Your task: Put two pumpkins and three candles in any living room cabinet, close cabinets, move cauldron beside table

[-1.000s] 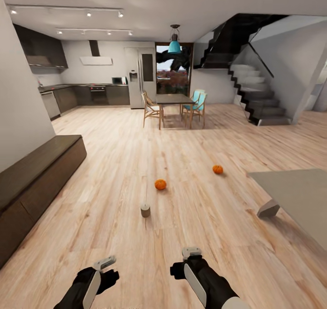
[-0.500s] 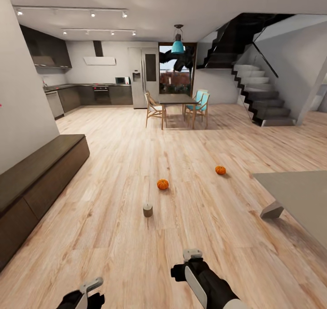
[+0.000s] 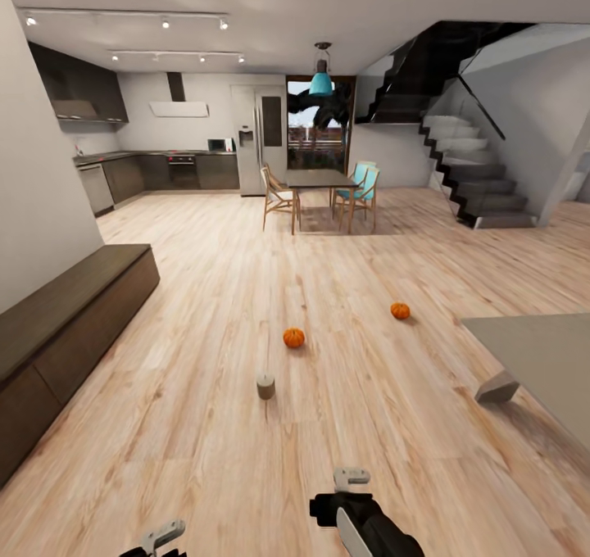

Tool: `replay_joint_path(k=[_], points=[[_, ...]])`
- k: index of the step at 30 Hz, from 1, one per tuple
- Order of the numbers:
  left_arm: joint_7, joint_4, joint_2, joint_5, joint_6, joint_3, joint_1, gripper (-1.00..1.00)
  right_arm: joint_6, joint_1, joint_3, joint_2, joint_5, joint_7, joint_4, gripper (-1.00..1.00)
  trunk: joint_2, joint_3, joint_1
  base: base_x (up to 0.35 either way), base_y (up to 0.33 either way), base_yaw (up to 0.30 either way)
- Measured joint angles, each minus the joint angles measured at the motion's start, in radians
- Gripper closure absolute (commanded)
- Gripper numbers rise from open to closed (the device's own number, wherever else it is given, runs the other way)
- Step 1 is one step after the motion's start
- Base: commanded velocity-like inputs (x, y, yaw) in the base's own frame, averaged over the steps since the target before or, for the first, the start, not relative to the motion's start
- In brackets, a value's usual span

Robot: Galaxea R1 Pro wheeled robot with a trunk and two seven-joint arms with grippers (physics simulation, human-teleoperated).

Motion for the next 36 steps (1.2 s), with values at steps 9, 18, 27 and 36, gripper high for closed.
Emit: replay_joint_path(k=[9, 18, 27, 36], points=[[0.000, 0.004, 0.000, -0.002, -0.004, -0.002, 0.000, -1.00, -0.007, 0.008, 0.000, 0.000, -0.004, -0.002, 0.001, -1.00, 0.000, -0.002, 0.000, 0.213, -0.022, 0.004], [0.000, 0.028, 0.000, -0.001, -0.066, -0.006, 0.000, -1.00, -0.008, 0.008, 0.002, 0.000, 0.001, -0.004, 0.002, -1.00, 0.000, -0.002, 0.000, 0.137, 0.009, 0.212], [0.000, 0.034, -0.001, -0.002, -0.081, -0.008, 0.000, -1.00, -0.008, 0.008, 0.004, 0.000, 0.008, -0.006, 0.002, -1.00, 0.000, -0.002, 0.000, 0.005, 0.000, 0.280], [0.001, 0.034, -0.002, -0.002, -0.089, -0.008, 0.000, -1.00, -0.008, 0.008, 0.005, 0.000, 0.010, -0.006, 0.003, -1.00, 0.000, -0.008, 0.000, 0.000, 0.000, 0.242]])
